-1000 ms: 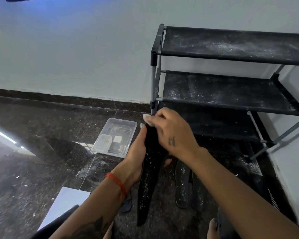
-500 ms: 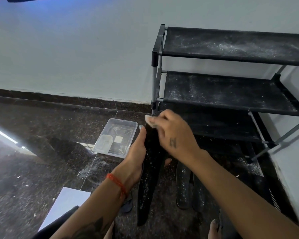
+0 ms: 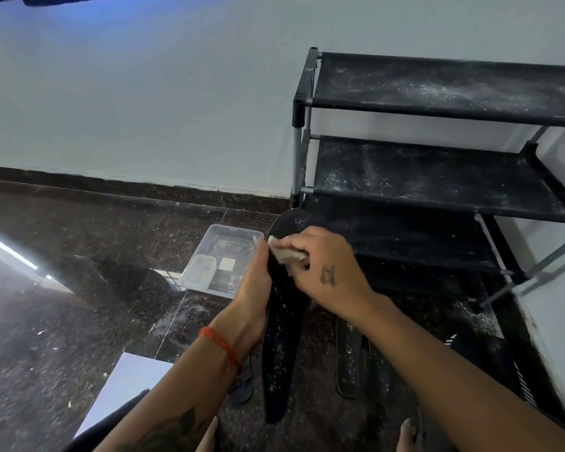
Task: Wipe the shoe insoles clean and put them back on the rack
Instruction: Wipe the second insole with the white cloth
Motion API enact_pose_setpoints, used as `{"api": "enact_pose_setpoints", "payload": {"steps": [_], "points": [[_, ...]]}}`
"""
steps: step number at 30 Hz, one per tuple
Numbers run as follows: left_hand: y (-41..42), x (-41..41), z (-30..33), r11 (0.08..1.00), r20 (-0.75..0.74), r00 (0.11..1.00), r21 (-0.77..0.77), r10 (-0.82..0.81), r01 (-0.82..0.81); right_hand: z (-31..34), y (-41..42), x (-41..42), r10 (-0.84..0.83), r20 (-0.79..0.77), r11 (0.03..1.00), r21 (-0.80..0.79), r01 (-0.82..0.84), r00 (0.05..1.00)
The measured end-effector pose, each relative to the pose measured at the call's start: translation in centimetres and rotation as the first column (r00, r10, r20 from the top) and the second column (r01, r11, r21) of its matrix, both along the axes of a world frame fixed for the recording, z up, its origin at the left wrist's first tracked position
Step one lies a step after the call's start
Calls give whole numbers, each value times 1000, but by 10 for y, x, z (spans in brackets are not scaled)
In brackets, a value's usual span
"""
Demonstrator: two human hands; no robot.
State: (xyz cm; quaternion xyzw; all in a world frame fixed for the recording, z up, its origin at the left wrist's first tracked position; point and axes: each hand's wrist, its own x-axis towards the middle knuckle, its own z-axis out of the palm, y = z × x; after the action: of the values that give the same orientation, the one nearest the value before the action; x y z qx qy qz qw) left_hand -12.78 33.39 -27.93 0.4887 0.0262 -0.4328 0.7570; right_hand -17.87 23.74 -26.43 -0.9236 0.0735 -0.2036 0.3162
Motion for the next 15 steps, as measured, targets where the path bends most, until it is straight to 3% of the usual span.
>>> {"api": "enact_pose_setpoints", "payload": {"steps": [4, 6, 9, 11, 13, 15], "points": [[1, -3, 2, 994, -41, 993, 4, -112, 112, 2, -34, 0, -276, -92, 944, -212, 252, 957], [1, -3, 5, 994, -68, 991, -15, -113, 112, 8, -40, -1, -316, -59, 941, -143, 305, 947], [2, -3, 8, 998, -54, 997, -13, -64, 63, 16, -17, -2, -115, -51, 959, 253, 124, 992], [3, 0, 7, 1000, -48, 999, 8, -3, 4, 16, 6, -4, 64, -106, 915, 402, -16, 992], [4, 2, 7, 999, -50, 998, 11, 44, -43, 10, 14, -5, 114, -106, 926, 371, -67, 988], [4, 1, 6, 999, -36, 998, -22, 42, -43, 6, 3, -4, 60, -118, 989, 143, -43, 991]]}}
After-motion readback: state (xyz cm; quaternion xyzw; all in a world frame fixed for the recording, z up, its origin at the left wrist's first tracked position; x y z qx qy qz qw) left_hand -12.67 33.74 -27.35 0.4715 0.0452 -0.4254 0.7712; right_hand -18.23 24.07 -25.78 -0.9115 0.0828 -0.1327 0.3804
